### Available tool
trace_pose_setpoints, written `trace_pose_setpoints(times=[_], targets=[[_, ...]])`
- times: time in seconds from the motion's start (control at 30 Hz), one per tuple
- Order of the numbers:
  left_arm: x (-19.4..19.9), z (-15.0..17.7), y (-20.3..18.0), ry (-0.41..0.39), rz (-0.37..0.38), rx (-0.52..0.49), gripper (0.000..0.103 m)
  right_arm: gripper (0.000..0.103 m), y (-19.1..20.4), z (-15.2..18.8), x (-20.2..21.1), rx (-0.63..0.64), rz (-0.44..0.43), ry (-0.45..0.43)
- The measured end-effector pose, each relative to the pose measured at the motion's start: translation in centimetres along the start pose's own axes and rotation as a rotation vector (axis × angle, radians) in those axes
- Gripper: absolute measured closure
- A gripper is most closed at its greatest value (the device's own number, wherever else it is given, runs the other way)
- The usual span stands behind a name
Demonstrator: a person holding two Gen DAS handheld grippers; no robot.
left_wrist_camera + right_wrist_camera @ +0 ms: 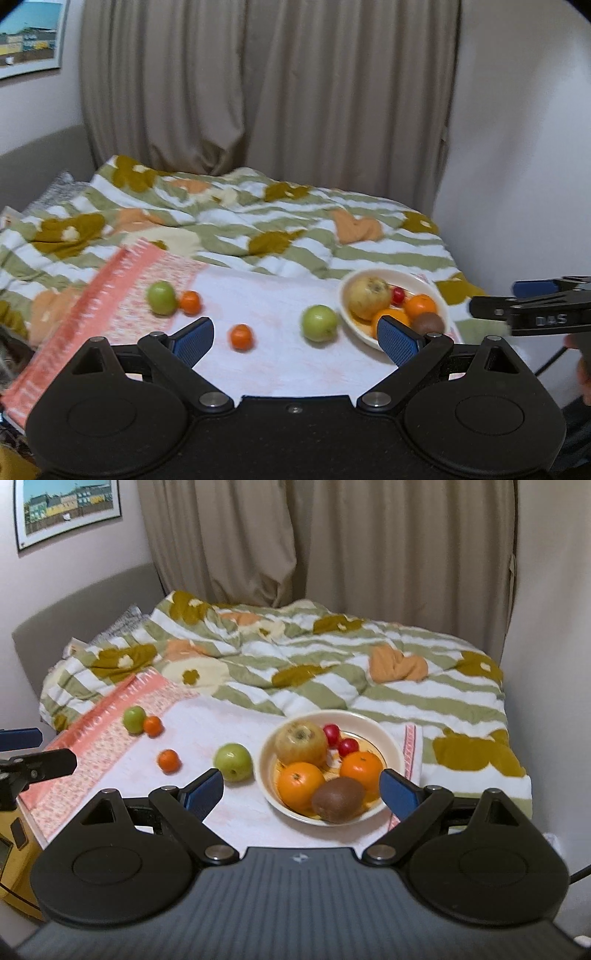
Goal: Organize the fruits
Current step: 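Withdraw both open grippers from the bowl toward the remaining fruit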
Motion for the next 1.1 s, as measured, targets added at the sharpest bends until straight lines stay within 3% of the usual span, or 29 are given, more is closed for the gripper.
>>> trace_pose_setpoints(times=[0.17,0.43,0.77,1.1], targets=[[1.4,-0.7,3.7,-0.038,-0.077,0.011,0.004,0.000,2.4,-0.5,1.1,0.005,-0.021,-0.015],[0.8,-0.9,9.2,-0.037,-0.120,-0.008,0.003,0.000,6.5,-1.5,0.4,-0.019,0.006,-0.026],[-3.8,-0.9,15.5,0.053,-0.035,-0.082,0.002,0.000,12.3,-0.6,-4.6,-0.088,0.094,0.056],[-10.7,-0.2,19.6,0.166,0.059,-0.250,0.002,0.000,16.9,-0.3,-10.7,-0.173,0.214,0.119]])
Point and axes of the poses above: each gripper's, at about its wrist camera, not at the fingertips, and x roughly against the way its jaws point, y to its left, z to its underside, the point moved 8 cm from there along -x, roughly the way its jaws point, and after that the axes turned 4 degrees about -x, right-handed, at the moved point
